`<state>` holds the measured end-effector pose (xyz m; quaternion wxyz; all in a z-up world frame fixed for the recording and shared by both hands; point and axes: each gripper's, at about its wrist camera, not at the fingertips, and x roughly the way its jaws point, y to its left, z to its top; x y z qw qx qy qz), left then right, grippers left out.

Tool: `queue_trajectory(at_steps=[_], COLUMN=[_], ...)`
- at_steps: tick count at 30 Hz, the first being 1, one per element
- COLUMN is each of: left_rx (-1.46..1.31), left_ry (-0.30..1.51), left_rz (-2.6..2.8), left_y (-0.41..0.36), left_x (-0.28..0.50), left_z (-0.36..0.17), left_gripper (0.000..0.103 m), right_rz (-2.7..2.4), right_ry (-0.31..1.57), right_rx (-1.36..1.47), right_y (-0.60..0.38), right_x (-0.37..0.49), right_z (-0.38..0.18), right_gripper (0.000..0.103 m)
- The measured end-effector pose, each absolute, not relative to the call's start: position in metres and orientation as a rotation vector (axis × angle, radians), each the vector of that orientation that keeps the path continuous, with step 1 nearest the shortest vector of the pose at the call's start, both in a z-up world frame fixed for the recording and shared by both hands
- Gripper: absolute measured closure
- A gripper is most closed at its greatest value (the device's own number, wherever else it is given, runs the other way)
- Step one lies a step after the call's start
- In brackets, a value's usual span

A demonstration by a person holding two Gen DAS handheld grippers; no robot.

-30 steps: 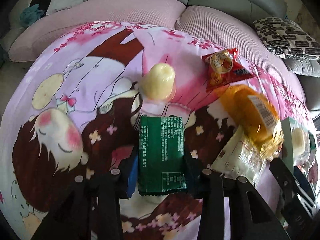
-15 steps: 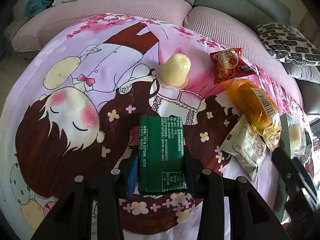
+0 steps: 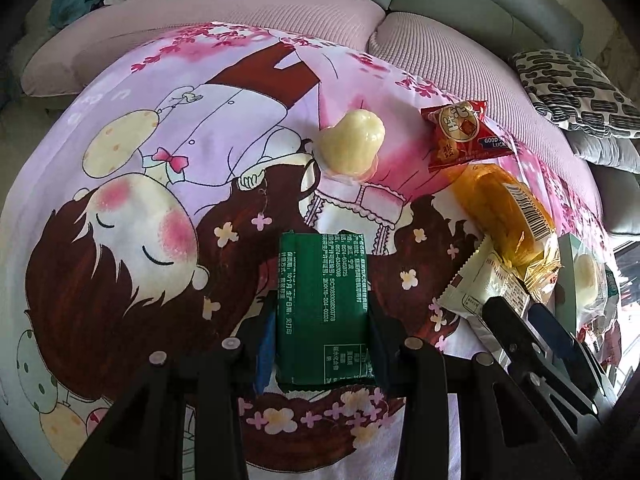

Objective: Organize snacks
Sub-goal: 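Close the left gripper on the dark green pack while the right moves over the white sachet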

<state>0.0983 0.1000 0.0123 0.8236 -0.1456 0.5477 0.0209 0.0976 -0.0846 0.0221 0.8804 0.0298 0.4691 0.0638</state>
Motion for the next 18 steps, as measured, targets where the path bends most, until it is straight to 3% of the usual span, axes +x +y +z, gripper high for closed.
queue_trajectory(at_steps=[18], left_rx=[-0.349], left_ry=[1.167], left_rz=[0.045], left_y=[0.103], left_x=[0.097], left_z=[0.014], left_gripper=[0.062], right_rz=[0.219], right_ry=[1.043], right_rx=[0.046], right_y=[-0.066], right_x=[0.089], right_z=[0.022], right_gripper=[0.031])
